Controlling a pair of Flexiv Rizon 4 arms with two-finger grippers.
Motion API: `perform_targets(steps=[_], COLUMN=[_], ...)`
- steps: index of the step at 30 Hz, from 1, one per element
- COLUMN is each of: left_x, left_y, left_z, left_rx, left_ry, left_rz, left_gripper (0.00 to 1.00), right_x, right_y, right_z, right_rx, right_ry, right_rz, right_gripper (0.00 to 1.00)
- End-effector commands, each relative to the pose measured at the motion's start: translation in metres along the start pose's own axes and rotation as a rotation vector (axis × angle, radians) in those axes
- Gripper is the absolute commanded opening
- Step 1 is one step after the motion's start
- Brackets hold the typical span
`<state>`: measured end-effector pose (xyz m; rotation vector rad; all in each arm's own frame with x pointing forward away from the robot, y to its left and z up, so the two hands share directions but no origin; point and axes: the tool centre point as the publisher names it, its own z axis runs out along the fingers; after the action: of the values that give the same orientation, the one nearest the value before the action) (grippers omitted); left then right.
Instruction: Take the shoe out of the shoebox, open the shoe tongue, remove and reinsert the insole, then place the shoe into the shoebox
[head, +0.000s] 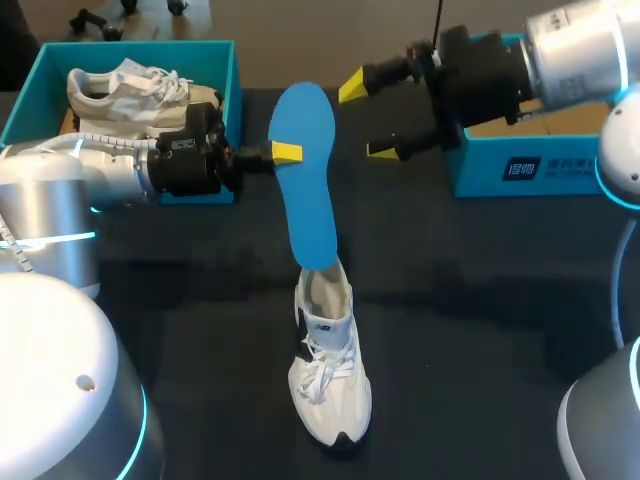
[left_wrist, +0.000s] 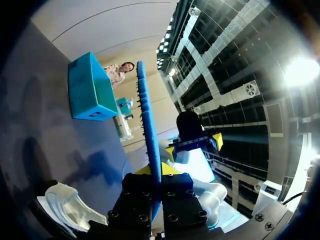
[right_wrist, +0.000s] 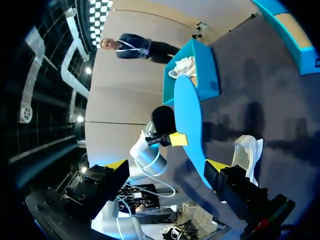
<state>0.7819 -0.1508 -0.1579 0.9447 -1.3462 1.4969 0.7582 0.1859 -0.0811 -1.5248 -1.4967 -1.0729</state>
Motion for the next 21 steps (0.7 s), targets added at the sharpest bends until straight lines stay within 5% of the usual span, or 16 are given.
perform_targets(steps=[1, 21], left_x=[0.001, 0.001], left_y=[0.0, 0.0], left_z=[0.0, 0.0], left_rx=[0.0, 0.0], left_ry=[-0.005, -0.005], left_rz=[0.0, 0.0], left_gripper=[0.0, 0.0], right_x=[-0.007, -0.019], right_y=[-0.004, 0.001], right_z=[0.003, 0.008], right_rx=[-0.005, -0.027], right_ry=[0.096, 0.188], right_rz=[-0.004, -0.053], right_gripper=[1.0, 1.0])
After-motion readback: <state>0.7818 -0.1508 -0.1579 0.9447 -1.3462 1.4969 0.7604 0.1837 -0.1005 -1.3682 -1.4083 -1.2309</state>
